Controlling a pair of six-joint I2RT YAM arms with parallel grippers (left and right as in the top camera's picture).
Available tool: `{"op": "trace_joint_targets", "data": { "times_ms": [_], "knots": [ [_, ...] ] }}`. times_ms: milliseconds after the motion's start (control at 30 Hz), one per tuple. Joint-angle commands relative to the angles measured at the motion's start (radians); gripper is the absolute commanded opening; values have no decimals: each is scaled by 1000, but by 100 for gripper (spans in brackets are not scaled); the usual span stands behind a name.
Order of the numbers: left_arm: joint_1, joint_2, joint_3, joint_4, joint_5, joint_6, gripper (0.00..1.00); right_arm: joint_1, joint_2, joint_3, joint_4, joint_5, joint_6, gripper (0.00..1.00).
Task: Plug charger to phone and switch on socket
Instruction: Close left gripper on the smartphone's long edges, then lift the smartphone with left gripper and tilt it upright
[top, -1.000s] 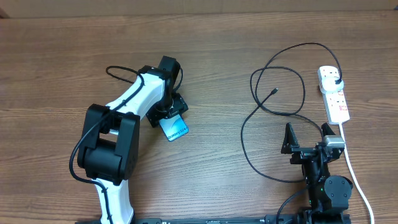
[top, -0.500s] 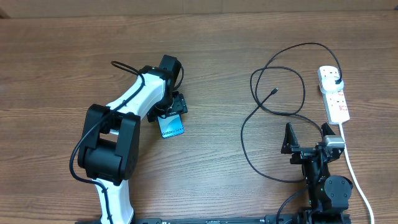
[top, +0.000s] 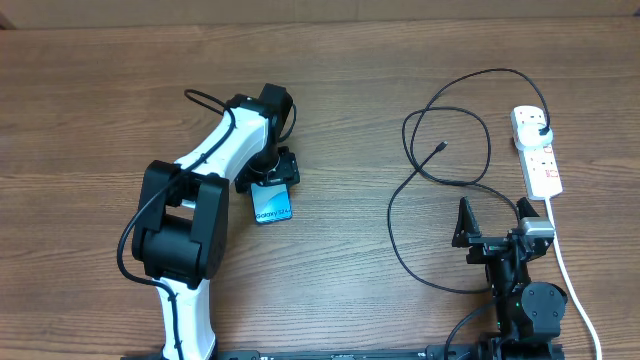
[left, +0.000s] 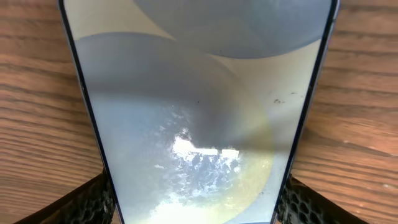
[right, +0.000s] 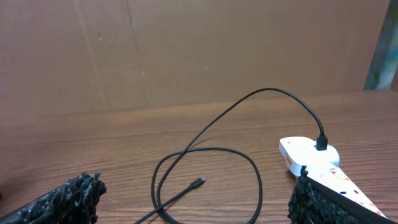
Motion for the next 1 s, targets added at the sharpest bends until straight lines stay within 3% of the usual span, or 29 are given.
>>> {"op": "trace_joint_targets", "data": {
  "times_ms": [0,333,967],
  "knots": [
    [1,5,64,-15,-6,39,79,-2,-9,-11,7,2,-7,100],
    [1,5,100,-92,12,74,79,-2,-9,-11,7,2,-7,100],
    [1,5,235,-349,325,204,77,-2,-9,-11,7,2,-7,100]
  ]
}}
